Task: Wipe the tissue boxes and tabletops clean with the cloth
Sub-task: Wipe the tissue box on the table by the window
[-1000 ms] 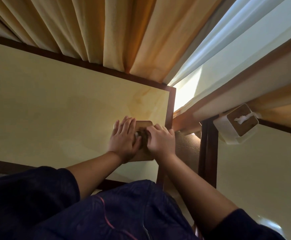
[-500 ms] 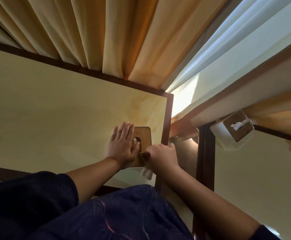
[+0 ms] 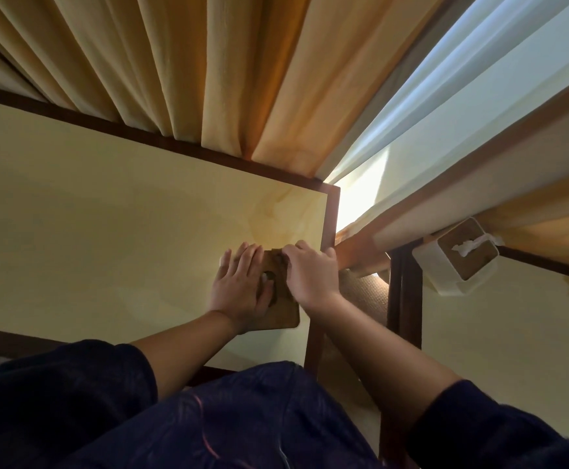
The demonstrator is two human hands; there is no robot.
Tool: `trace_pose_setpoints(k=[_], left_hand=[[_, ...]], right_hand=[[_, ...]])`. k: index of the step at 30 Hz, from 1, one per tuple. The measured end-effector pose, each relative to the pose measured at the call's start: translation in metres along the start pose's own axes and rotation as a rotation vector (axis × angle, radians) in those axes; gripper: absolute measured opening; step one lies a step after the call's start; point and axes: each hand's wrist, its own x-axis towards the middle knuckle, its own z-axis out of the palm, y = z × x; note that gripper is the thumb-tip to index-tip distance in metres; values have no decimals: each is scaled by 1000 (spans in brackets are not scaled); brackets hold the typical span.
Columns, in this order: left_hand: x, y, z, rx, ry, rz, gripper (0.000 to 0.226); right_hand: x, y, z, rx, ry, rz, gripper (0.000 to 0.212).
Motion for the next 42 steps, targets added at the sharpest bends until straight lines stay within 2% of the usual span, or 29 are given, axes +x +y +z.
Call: trace_pose_setpoints(k=[3, 7, 12, 14, 17, 20, 23, 29, 32, 35, 39, 42], left_hand=[[0, -1, 3, 21, -3, 4, 74], [-1, 0, 1, 29, -12, -2, 75], [-2, 1, 0, 34, -2, -6, 75], [-2, 1, 1, 41, -3, -1, 75], [-1, -2, 3, 45, 5, 13, 76], [0, -4, 3, 54, 7, 28, 75], [0, -1, 2, 44, 17, 19, 71], [-1, 1, 1, 27, 5, -7, 67], [-1, 0, 3, 19, 14, -6, 68], [0, 0, 4, 39, 8, -1, 72], [-1, 1, 2, 37, 4, -2, 71], [-2, 2, 2, 29, 12, -4, 70]], right_hand=[[-36, 12, 23, 88, 44, -13, 24], [-71, 17, 31, 10, 48, -65, 22], [-91, 17, 11, -8, -175, -97, 20], [-82, 12, -2, -50, -291, -104, 20], [-58, 0, -12, -140, -371, -57, 16], [-33, -8, -16, -114, -334, 24, 18], [-7, -12, -26, -140, -229, 50, 11], [21, -17, -30, -85, -122, 92, 14], [3, -11, -9, -5, -46, 61, 23], [-28, -1, 9, 97, -49, 36, 29], [-69, 6, 14, 72, -32, -18, 21], [-91, 10, 12, 48, -122, -42, 18]])
